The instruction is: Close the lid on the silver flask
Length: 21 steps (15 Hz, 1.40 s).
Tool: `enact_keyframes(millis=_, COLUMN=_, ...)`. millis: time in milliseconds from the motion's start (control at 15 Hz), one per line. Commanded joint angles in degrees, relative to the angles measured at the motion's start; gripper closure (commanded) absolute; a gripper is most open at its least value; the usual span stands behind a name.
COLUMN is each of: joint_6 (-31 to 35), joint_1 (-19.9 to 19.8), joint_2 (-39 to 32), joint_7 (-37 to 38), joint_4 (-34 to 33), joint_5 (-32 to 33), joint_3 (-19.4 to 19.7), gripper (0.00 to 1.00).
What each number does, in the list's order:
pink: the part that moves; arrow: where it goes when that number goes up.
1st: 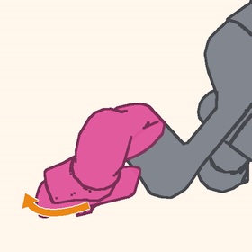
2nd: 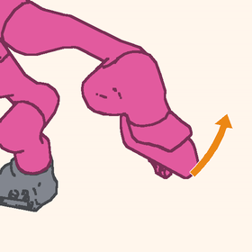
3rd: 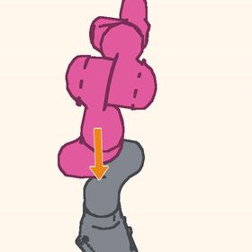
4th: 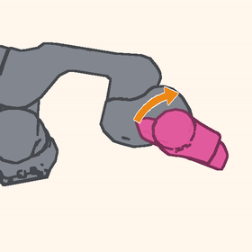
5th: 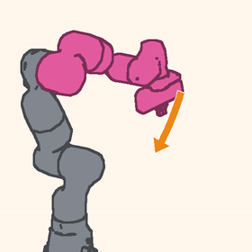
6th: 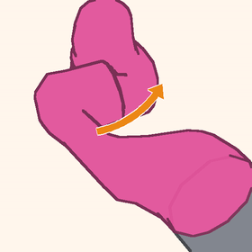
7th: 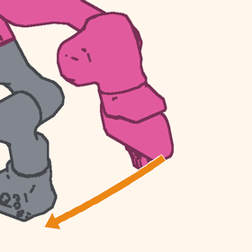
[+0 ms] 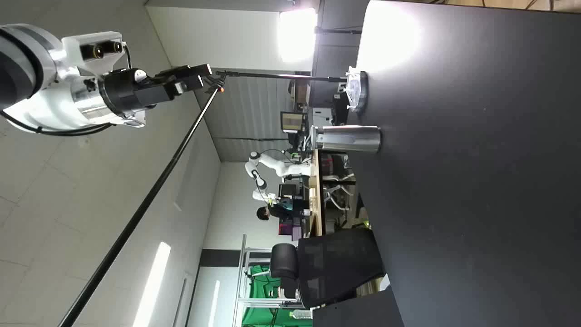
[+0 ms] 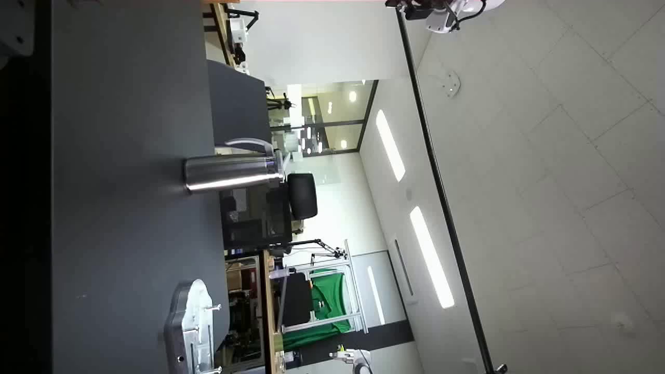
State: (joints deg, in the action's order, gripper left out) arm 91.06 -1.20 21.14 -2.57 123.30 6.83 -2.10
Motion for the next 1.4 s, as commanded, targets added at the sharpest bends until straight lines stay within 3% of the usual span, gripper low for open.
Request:
enact_keyframes(millis=0, joint_6=-0.07, joint_1=0.75, joint_2=-0.07, joint_7=0.21, joint_4=-0.16, joint_5=0.18, joint_3=0.61, gripper=0.00)
enact_keyframes(millis=867, joint_6=0.01, joint_1=0.75, joint_2=-0.06, joint_7=0.21, joint_4=-0.17, joint_5=0.18, joint_3=0.61, gripper=0.00)
enact_keyframes(millis=1067, joint_6=5.83, joint_1=-0.68, joint_2=-1.35, joint_7=1.54, joint_4=-1.02, joint_5=1.09, joint_3=2.01, gripper=0.00)
enact_keyframes(millis=1333, joint_6=18.70, joint_1=-3.58, joint_2=-5.05, joint_7=3.65, joint_4=-2.83, joint_5=0.12, joint_3=5.37, gripper=0.00)
